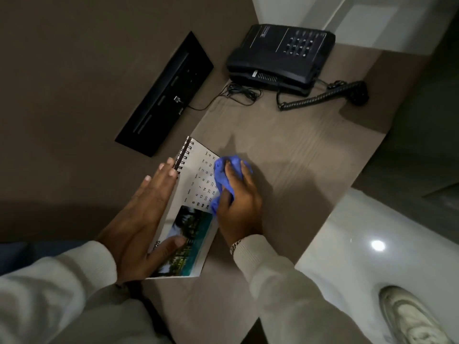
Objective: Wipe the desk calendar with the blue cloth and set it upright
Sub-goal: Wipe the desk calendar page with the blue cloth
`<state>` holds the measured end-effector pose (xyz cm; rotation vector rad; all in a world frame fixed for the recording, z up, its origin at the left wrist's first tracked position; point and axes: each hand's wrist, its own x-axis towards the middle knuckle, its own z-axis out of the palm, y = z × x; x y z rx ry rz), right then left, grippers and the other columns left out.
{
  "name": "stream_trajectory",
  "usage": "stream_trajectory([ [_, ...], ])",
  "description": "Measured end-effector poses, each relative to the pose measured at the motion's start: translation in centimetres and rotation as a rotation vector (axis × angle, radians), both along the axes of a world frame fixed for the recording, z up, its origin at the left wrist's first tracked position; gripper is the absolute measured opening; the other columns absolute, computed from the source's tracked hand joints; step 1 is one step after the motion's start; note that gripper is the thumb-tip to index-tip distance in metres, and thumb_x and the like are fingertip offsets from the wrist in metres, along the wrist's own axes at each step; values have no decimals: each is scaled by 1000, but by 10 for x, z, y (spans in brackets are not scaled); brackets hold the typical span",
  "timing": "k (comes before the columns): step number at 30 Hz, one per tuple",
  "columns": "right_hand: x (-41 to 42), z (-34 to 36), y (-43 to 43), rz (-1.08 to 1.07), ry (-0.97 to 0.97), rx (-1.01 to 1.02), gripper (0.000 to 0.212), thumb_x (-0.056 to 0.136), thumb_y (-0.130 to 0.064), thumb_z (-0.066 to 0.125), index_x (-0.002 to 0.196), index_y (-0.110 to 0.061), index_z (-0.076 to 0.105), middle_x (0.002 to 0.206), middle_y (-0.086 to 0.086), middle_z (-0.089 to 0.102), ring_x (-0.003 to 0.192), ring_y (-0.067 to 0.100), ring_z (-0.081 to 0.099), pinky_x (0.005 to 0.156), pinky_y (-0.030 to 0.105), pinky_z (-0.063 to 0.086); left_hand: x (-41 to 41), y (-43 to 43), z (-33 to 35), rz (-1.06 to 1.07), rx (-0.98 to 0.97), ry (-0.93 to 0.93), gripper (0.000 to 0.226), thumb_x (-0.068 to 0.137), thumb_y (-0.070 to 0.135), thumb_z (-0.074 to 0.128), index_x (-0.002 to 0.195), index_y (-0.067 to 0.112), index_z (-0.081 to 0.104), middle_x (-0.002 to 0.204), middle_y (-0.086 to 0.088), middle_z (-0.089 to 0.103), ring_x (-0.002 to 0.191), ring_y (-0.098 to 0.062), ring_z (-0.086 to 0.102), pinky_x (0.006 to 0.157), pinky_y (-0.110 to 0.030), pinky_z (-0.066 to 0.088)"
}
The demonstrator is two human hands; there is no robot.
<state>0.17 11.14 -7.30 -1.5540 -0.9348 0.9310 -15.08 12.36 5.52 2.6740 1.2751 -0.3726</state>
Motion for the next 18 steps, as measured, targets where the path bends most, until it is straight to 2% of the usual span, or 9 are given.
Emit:
stream_trajectory([
  [2, 0, 4, -7, 26, -6, -33, 46, 93, -4, 53, 137, -17, 54, 157, 10, 35, 144, 25, 37, 111, 38, 44, 2, 0, 3, 6, -4, 10, 94, 90, 62, 34, 155, 9, -7, 166, -5, -9, 154, -23, -3, 121, -42, 8],
  [5, -4, 12, -33, 74, 93, -11, 45, 98, -9, 49, 141, -21, 48, 161, 1, 28, 146, 19, 33, 109, 40, 46, 4, -2, 5, 4, -12, 14, 93, 89, 56, 40, 155, 10, -7, 166, -4, -10, 154, -22, -3, 122, -43, 8],
  [7, -11, 21, -43, 66, 129, 52, 47, 98, -13, 49, 143, -27, 43, 162, -5, 20, 147, 15, 29, 110, 36, 46, 3, -2, 4, 7, -17, 12, 95, 87, 53, 43, 155, 11, -7, 166, -3, -10, 154, -22, -4, 122, -43, 7],
  [9, -20, 29, -36, 8, 86, 176, 48, 97, -13, 50, 143, -26, 43, 161, -3, 20, 147, 12, 27, 111, 27, 44, 2, -2, 3, 9, -30, 10, 96, 87, 57, 41, 155, 12, -9, 166, -3, -11, 154, -21, -4, 123, -43, 7],
  [12, -37, 32, -14, -55, 42, 286, 46, 97, -11, 50, 141, -24, 42, 159, 11, 30, 148, 22, 27, 114, 42, 42, 2, -3, 2, 11, -30, -5, 95, 88, 67, 31, 155, 13, -11, 166, -2, -12, 154, -20, -6, 124, -42, 5],
  [15, -44, 18, -10, -63, 75, 182, 50, 98, -17, 46, 144, -32, 32, 162, 5, 22, 150, 20, 22, 114, 45, 41, 1, -4, 1, -23, -16, -47, 95, 89, 66, 32, 155, 13, -10, 166, 0, -13, 154, -18, -6, 123, -37, 4],
  [18, -40, -2, -13, -84, 69, 22, 55, 97, -18, 44, 146, -38, 27, 164, -1, 14, 148, 12, 19, 113, 33, 39, 1, -5, -2, -23, 0, -99, 93, 90, 64, 33, 155, 8, -4, 167, -3, -7, 155, -20, -1, 124, -37, 6],
])
